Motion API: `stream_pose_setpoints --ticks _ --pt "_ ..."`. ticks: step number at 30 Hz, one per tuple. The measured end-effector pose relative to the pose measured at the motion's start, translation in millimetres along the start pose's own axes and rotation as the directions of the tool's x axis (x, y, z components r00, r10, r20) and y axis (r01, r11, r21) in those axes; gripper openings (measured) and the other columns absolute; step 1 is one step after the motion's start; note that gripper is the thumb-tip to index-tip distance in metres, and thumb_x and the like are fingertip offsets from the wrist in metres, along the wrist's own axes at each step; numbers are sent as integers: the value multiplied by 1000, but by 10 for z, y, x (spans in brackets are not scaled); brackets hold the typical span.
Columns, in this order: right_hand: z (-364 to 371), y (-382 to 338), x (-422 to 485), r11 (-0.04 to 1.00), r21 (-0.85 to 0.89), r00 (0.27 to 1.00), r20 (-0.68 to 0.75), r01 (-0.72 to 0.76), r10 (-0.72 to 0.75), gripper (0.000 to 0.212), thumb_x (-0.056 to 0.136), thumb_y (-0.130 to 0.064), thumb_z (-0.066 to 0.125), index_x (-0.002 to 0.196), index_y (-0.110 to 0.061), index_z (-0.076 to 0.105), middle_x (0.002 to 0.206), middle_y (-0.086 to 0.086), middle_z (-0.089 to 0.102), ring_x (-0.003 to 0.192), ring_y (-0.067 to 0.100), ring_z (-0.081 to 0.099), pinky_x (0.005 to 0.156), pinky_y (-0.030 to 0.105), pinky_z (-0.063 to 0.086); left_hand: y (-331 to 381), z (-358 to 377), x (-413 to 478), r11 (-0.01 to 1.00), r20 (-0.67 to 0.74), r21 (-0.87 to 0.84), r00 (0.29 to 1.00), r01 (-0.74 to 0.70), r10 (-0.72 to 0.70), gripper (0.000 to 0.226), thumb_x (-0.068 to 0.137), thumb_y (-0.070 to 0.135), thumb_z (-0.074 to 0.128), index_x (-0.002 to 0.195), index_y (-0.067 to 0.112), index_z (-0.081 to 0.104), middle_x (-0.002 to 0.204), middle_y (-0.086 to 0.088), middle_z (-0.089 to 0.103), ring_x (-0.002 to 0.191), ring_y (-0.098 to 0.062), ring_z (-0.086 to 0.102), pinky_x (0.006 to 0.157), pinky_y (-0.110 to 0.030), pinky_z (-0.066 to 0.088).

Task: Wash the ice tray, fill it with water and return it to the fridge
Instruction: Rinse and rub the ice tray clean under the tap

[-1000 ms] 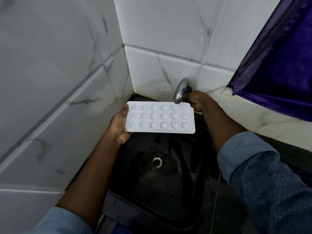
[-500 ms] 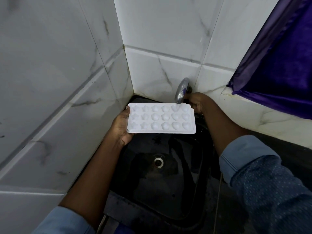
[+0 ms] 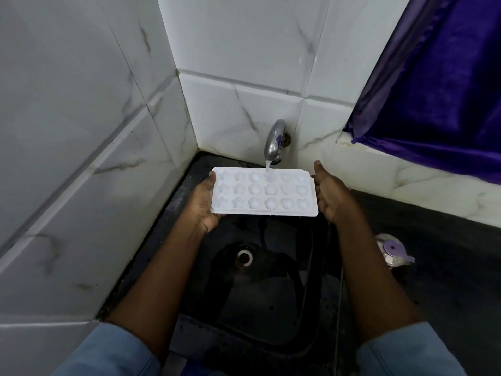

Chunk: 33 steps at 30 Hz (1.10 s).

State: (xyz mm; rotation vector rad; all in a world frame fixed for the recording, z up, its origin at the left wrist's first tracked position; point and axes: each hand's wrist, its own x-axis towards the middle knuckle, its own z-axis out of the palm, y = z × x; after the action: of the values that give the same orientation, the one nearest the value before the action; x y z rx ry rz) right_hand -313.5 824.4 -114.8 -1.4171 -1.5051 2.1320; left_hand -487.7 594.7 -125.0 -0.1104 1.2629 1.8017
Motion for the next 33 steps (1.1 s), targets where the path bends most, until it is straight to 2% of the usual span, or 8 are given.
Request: stream_pose_setpoints --ticks 4,10,15,19,22,25,28,33 --pt "-59 171 -168 996 44 994 -87 74 -70 42 105 -48 56 115 -11 75 108 11 80 95 31 78 84 49 63 -76 123 10 999 7 16 999 36 -36 60 113 48 39 147 2 57 142 -23 66 132 -41 62 104 -54 53" --pt "-196 147 -295 992 -36 956 -266 122 -127 42 104 -53 50 108 -20 76 101 3 80 87 27 78 82 43 64 -144 290 43 998 85 19 995 59 -60 56 113 47 38 137 5 64 128 -19 74 107 -34 75 84 -47 61" --pt "-285 113 -390 992 -59 921 -371 108 -122 44 105 -59 41 97 -25 68 105 3 75 90 26 74 76 36 60 -195 463 98 996 99 51 992 79 -84 57 114 45 37 141 1 62 138 -23 69 117 -39 70 92 -50 58" --pt "-337 110 -459 994 -54 907 -406 100 -113 48 106 -59 39 101 -23 69 99 -1 76 81 18 74 59 26 50 -198 536 153 993 133 72 986 92 -101 57 114 45 37 143 2 61 137 -21 69 129 -41 65 112 -58 49" --pt "-355 82 -464 995 -52 893 -439 83 -97 52 107 -59 38 110 -18 68 98 -1 72 85 20 71 61 28 48 -203 596 170 993 141 69 984 99 -108 56 115 45 36 139 4 64 133 -20 72 126 -40 67 111 -57 51" --pt "-345 43 -453 993 -77 882 -457 86 -112 48 107 -58 37 95 -21 66 86 -7 69 73 14 68 51 21 44 -189 643 198 993 148 53 983 104 -111 52 114 44 37 134 6 68 131 -19 74 122 -39 69 106 -54 54" --pt "-328 -20 -404 993 -73 888 -446 90 -113 52 107 -58 37 109 -16 68 98 1 72 83 21 70 59 26 48 -160 662 247 993 157 56 982 99 -107 50 113 43 40 127 6 71 126 -18 76 117 -38 72 99 -52 57" --pt "-303 -114 -331 993 -96 885 -453 74 -110 47 108 -57 37 110 -19 64 89 -4 66 79 19 65 57 28 43 -114 658 361 993 178 86 980 77 -91 55 112 45 42 139 4 66 133 -19 72 126 -40 68 112 -58 50"
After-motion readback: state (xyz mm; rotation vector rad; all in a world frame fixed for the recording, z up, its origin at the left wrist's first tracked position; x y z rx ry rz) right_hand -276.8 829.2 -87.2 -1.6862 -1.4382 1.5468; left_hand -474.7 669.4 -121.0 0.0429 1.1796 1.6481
